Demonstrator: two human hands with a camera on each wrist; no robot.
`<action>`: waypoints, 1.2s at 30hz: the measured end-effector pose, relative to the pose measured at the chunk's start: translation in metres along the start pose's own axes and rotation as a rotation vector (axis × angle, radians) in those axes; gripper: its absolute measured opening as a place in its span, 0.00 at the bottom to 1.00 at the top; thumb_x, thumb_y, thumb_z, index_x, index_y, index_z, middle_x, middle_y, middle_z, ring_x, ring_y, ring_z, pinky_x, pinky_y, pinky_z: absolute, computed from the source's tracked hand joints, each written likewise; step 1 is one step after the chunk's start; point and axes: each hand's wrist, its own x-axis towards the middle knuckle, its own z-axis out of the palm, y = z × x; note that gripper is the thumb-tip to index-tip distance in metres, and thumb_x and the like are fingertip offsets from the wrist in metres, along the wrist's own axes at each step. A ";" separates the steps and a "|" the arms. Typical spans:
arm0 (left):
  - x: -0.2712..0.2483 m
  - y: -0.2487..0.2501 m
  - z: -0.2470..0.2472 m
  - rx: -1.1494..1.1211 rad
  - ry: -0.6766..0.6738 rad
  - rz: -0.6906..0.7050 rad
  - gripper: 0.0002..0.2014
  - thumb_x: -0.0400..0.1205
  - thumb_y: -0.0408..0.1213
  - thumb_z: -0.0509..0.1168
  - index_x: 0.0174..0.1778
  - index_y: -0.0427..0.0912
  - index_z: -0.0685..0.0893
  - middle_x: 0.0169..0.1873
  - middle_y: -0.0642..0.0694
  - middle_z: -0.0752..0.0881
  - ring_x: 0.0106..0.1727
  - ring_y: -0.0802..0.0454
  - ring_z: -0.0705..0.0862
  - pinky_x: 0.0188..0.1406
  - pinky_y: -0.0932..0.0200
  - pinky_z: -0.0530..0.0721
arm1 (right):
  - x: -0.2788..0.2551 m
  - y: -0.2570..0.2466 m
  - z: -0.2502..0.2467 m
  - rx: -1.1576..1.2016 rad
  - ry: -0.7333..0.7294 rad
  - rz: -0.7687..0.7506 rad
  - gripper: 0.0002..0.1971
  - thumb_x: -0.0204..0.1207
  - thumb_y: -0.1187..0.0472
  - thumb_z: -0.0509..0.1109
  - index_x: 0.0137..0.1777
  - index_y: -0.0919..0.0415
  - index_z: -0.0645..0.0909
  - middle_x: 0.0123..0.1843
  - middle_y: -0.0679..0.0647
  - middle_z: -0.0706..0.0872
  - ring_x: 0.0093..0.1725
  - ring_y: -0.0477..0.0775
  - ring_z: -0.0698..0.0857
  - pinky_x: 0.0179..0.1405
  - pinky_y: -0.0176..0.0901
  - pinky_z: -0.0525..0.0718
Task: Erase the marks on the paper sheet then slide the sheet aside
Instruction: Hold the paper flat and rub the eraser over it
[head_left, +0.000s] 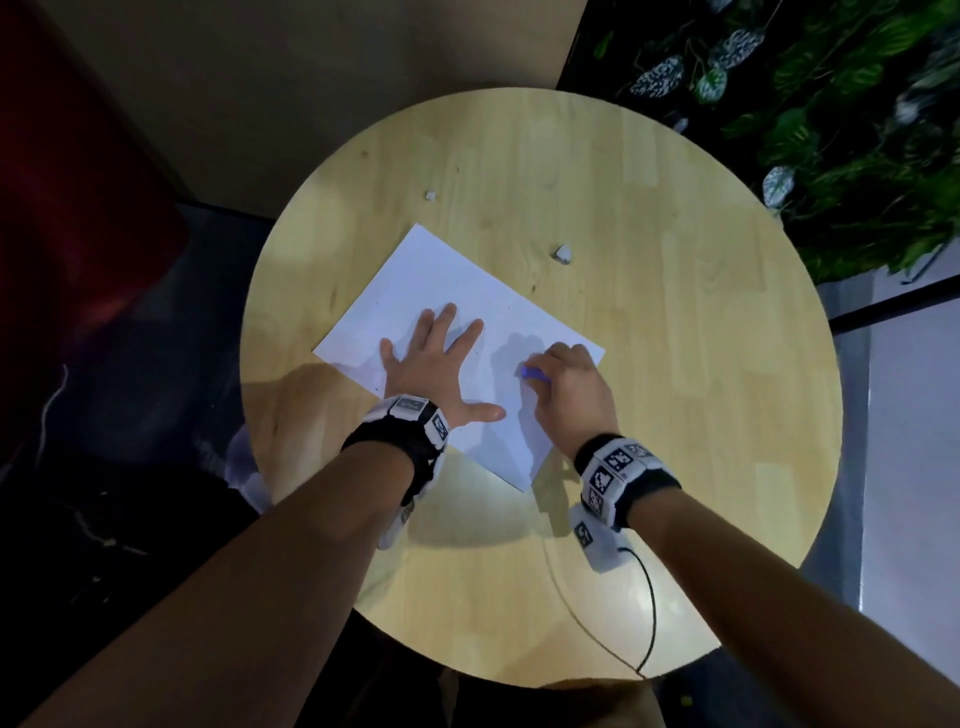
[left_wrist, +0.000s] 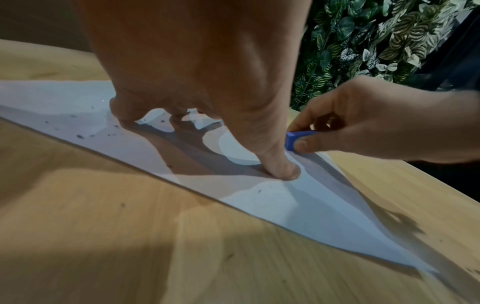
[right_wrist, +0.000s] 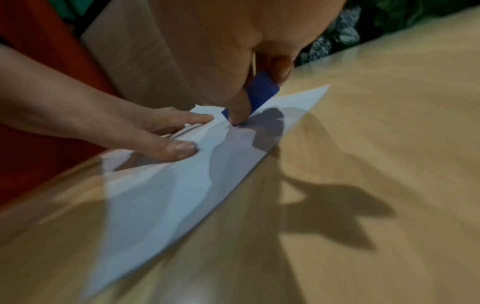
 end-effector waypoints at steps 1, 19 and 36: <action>0.000 0.000 0.000 0.003 0.004 0.001 0.58 0.68 0.79 0.66 0.88 0.65 0.40 0.87 0.56 0.32 0.88 0.50 0.33 0.80 0.23 0.48 | 0.015 0.002 -0.002 -0.003 0.009 0.020 0.08 0.74 0.69 0.68 0.49 0.61 0.87 0.45 0.54 0.82 0.51 0.59 0.77 0.33 0.49 0.80; -0.002 0.001 -0.003 -0.003 -0.012 0.000 0.58 0.69 0.77 0.68 0.88 0.65 0.41 0.87 0.55 0.32 0.88 0.49 0.33 0.79 0.22 0.50 | 0.017 0.003 0.001 0.015 -0.017 0.012 0.08 0.74 0.68 0.68 0.48 0.60 0.87 0.45 0.54 0.83 0.50 0.60 0.77 0.39 0.52 0.81; -0.007 0.004 0.002 -0.020 -0.025 -0.026 0.59 0.69 0.76 0.68 0.87 0.66 0.38 0.86 0.56 0.29 0.87 0.49 0.31 0.79 0.21 0.47 | 0.009 0.001 -0.006 -0.025 -0.163 -0.221 0.07 0.76 0.67 0.69 0.48 0.56 0.87 0.46 0.51 0.84 0.47 0.55 0.75 0.35 0.53 0.81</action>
